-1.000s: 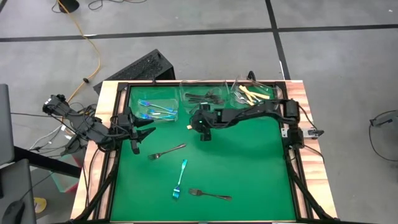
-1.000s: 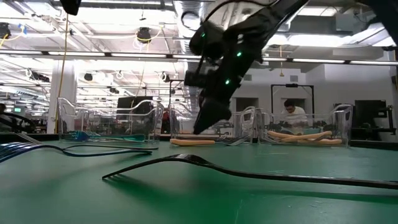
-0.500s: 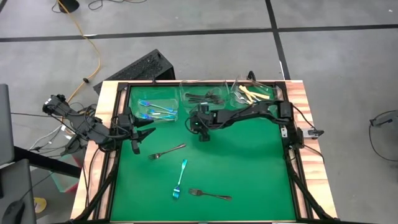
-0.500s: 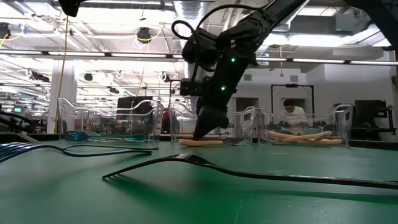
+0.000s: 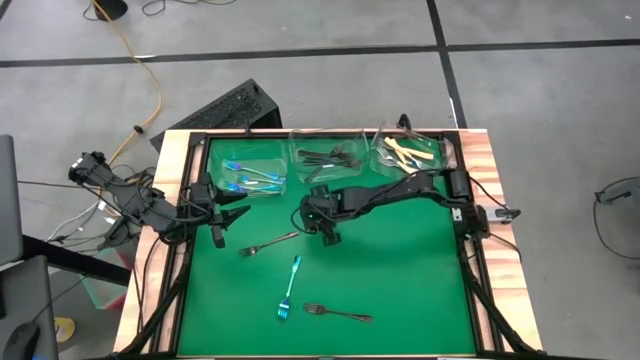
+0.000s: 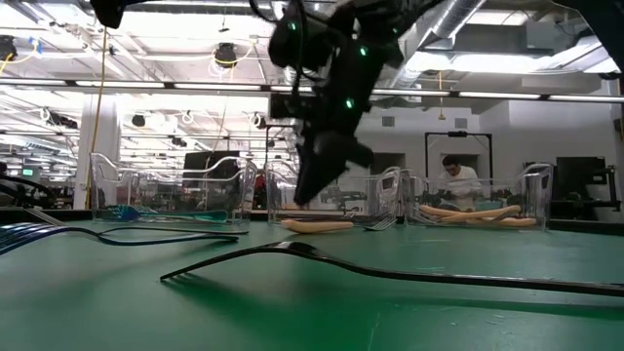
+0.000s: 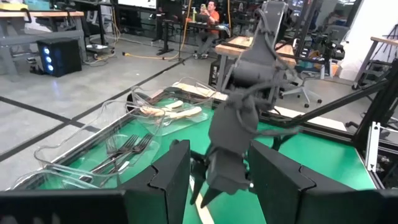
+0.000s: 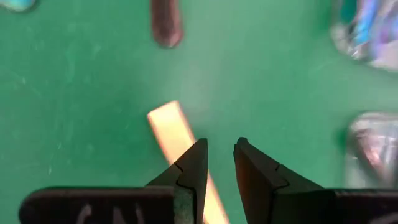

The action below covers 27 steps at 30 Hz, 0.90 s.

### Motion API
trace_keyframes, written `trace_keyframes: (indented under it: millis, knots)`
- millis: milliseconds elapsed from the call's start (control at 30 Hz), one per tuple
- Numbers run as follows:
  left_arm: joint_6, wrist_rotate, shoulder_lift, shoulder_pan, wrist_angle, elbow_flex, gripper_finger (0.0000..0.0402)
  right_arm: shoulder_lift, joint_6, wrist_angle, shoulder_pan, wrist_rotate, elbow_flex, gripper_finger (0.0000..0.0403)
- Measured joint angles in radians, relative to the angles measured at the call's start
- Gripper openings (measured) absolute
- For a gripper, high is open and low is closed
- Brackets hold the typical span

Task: Sort silverware by color (type)
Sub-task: Put the yellow fork into the right transparent bin

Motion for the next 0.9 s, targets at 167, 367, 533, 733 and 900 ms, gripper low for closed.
trace_keyframes:
  millis: [167,367,533,733,900]
  knots:
    - [0.0,0.007,0.0,0.0,0.0,0.0,0.0145,0.0,-0.029,-0.154,-0.003,-0.013,0.111,0.0101]
    - [-0.012,0.008,0.0,0.0,-0.015,0.0,0.0145,-0.001,-0.116,-0.292,-0.002,-0.088,0.132,0.0101]
    - [-0.014,0.007,0.0,0.0,-0.017,0.0,0.0145,0.013,-0.134,-0.289,-0.019,-0.093,0.131,0.0109]
    - [-0.019,0.008,0.0,0.0,-0.017,0.0,0.0145,0.012,-0.133,-0.288,-0.032,-0.099,0.132,0.0165]
    - [-0.021,0.008,0.0,0.0,-0.018,0.0,0.0145,0.028,-0.136,-0.276,-0.036,-0.147,0.132,0.0219]
